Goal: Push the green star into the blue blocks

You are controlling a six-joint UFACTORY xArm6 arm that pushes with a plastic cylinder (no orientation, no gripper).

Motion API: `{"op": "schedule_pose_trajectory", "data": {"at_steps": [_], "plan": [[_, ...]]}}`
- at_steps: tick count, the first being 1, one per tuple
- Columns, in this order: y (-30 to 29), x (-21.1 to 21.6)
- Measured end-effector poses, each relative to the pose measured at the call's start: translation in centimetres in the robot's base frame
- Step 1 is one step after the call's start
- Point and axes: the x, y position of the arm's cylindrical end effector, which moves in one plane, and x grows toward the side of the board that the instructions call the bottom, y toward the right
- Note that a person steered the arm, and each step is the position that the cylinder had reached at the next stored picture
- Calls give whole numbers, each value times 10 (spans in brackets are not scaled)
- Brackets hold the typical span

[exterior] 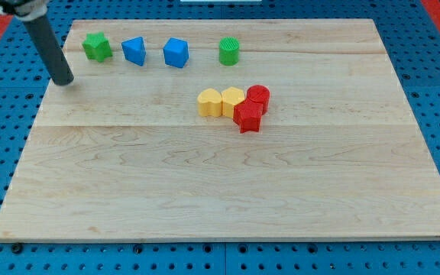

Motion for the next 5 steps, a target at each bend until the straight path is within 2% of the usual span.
{"op": "schedule_pose_trajectory", "data": {"at_steps": [1,2,3,4,5], "plan": [[3,-55],[9,-80],[74,-71],[58,-71],[14,-68]]}}
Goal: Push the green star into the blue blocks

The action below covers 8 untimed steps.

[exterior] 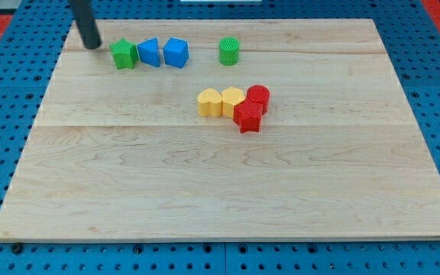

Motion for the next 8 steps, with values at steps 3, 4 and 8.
{"op": "schedule_pose_trajectory", "data": {"at_steps": [3,4,8], "plan": [[104,16],[120,14],[185,49]]}}
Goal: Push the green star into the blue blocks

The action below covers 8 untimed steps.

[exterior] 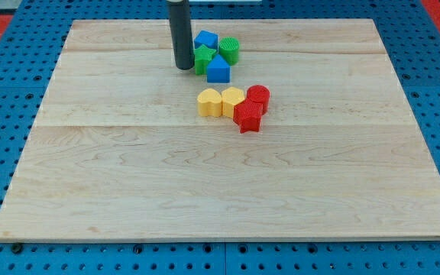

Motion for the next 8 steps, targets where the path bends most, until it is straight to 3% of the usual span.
{"op": "schedule_pose_trajectory", "data": {"at_steps": [1,2,3,4,5,6,8], "plan": [[-21,50],[54,69],[108,51],[92,32],[77,51],[75,17],[75,8]]}}
